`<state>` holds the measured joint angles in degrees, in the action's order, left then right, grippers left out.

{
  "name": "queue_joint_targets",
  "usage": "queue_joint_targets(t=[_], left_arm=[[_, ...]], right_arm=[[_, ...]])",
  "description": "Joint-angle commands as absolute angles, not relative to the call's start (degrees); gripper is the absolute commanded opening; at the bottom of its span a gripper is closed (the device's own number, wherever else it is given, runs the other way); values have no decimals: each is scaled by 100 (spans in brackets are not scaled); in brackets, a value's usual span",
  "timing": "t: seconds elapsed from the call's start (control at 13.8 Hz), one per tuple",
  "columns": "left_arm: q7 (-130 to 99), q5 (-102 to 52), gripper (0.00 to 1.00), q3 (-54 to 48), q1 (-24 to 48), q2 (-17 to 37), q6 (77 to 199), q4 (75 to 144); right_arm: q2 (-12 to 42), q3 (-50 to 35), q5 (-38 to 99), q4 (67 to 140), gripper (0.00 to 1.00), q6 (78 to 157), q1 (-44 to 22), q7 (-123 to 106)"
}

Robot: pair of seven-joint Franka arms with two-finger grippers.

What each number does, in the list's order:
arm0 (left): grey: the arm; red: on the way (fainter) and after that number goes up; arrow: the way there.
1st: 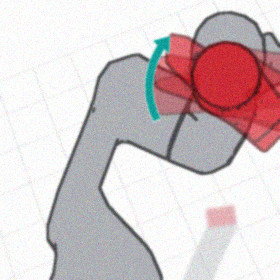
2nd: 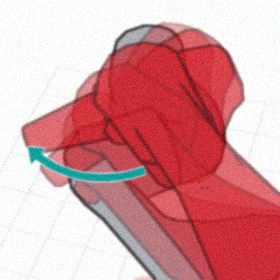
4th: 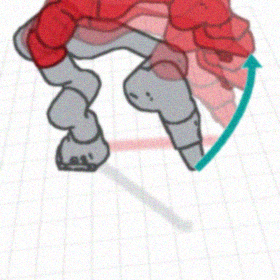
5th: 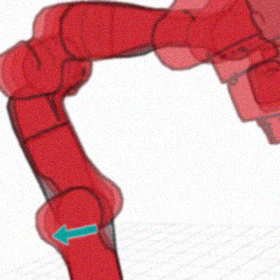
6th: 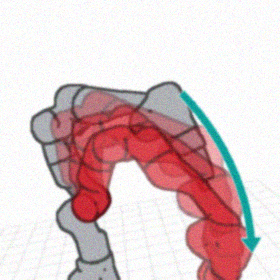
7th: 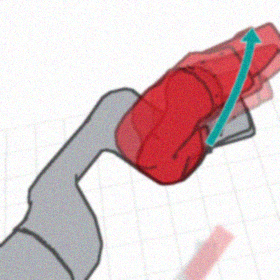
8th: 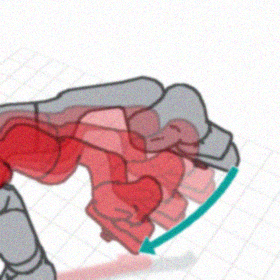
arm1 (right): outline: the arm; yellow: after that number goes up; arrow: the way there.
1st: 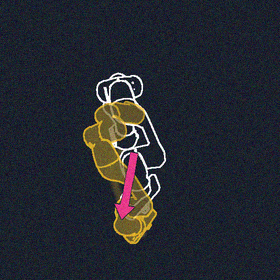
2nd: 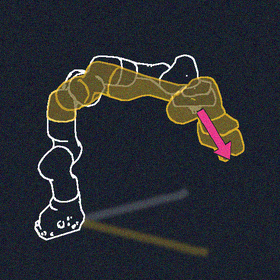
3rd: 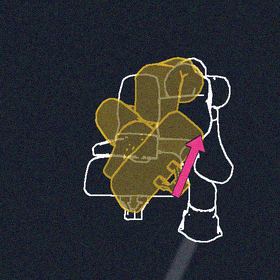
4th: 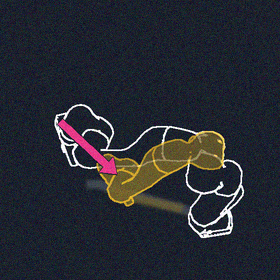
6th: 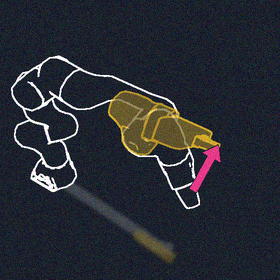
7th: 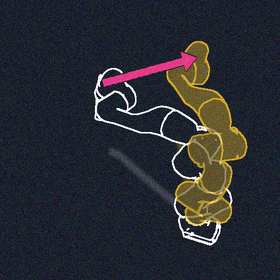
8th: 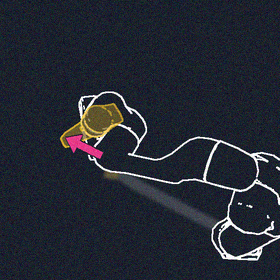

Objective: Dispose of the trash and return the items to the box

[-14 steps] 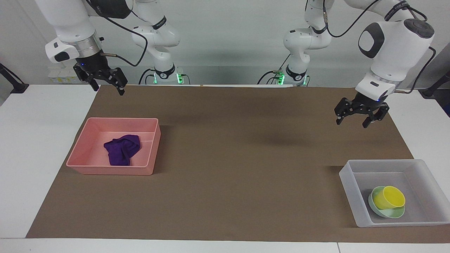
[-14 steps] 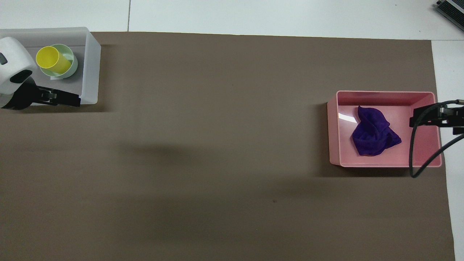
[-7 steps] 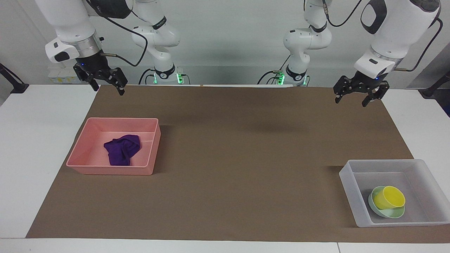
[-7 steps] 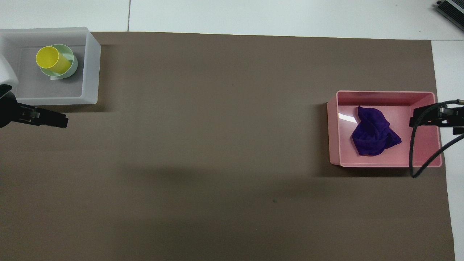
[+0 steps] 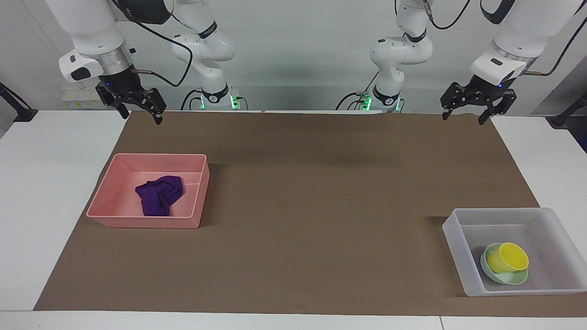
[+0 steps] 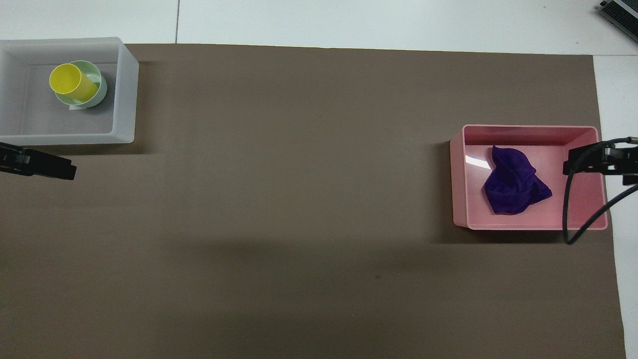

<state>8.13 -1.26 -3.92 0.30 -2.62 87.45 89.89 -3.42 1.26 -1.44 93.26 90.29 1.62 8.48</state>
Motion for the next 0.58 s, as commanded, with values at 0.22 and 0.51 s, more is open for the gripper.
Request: queue_joint_targets(t=[0.22,0.51], left_arm=[[861,-9,100,-387,62,-220,8578,9009],[870,-9,100,-378,-9,-237,8587,9052]], right_arm=[[-492,141,-62,9466,100,9009,193,721],[-483,141,-62,9466,100,9009,193,712]])
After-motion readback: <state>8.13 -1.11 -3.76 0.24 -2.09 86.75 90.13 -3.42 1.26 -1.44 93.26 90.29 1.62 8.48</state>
